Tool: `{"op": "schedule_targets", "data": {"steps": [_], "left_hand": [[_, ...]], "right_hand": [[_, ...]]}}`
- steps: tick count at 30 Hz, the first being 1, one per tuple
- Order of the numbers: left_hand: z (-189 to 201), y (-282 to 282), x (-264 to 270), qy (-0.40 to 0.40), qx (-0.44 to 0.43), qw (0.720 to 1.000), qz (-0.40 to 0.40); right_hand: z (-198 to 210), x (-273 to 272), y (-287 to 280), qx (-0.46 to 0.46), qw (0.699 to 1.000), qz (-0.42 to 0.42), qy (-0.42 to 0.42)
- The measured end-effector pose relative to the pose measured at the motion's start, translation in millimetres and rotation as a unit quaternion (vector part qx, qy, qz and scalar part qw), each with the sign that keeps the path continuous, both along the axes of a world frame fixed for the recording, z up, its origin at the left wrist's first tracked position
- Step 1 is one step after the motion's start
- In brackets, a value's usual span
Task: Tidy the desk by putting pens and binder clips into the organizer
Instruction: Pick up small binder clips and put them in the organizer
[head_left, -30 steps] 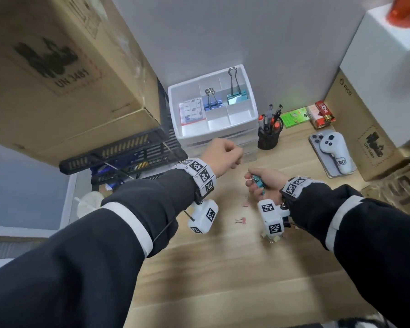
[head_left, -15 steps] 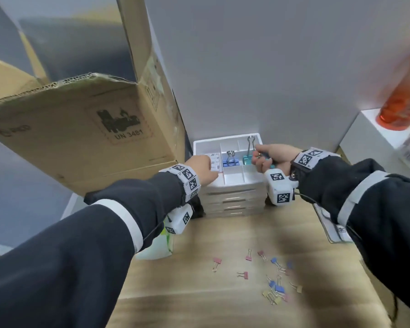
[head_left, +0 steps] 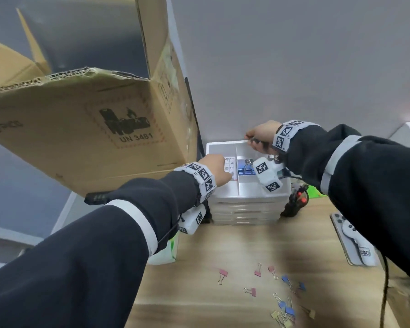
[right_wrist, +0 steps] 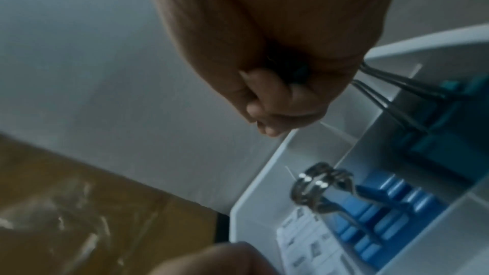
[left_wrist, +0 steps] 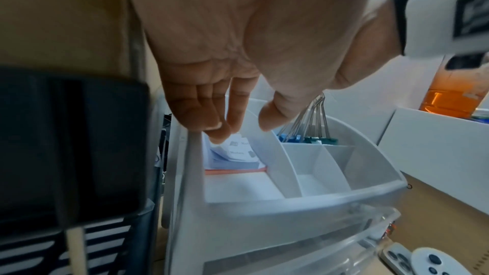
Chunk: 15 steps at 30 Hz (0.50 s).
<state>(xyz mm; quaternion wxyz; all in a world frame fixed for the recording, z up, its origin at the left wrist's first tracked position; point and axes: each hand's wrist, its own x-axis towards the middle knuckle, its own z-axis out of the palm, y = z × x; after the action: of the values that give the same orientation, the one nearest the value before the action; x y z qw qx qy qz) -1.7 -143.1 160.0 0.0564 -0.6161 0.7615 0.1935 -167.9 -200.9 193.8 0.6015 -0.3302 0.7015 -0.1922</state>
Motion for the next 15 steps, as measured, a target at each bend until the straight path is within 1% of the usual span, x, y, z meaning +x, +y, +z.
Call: {"op": "schedule_targets", "data": {"steps": [2,4,10,13,15], "left_hand": [[-4,-4,0,-0.002,-0.001,1.000,0.010],[-5,-8,-1,-0.002,-0.005,1.000,0.018],[-6,-13,-3,0.002,-0.004,1.000,0.024],[-6,-12,-2,0.000,-0.003,1.000,0.022],[-7,-13,-2,-0.001,-0.001,1.000,0.020]], "right_hand": [[-3,6,-4,-0.017,0.996,0.044,0.077],[-6,11,-7,-0.030,0.991,0.066,0.115],[-18,17,-7,-0.044,0.974,0.130,0.180],[-25,11,-7,-0.126,0.957,0.177,0.192],[-27,9,-3,-0.151,0.951,0.188,0.194]]}}
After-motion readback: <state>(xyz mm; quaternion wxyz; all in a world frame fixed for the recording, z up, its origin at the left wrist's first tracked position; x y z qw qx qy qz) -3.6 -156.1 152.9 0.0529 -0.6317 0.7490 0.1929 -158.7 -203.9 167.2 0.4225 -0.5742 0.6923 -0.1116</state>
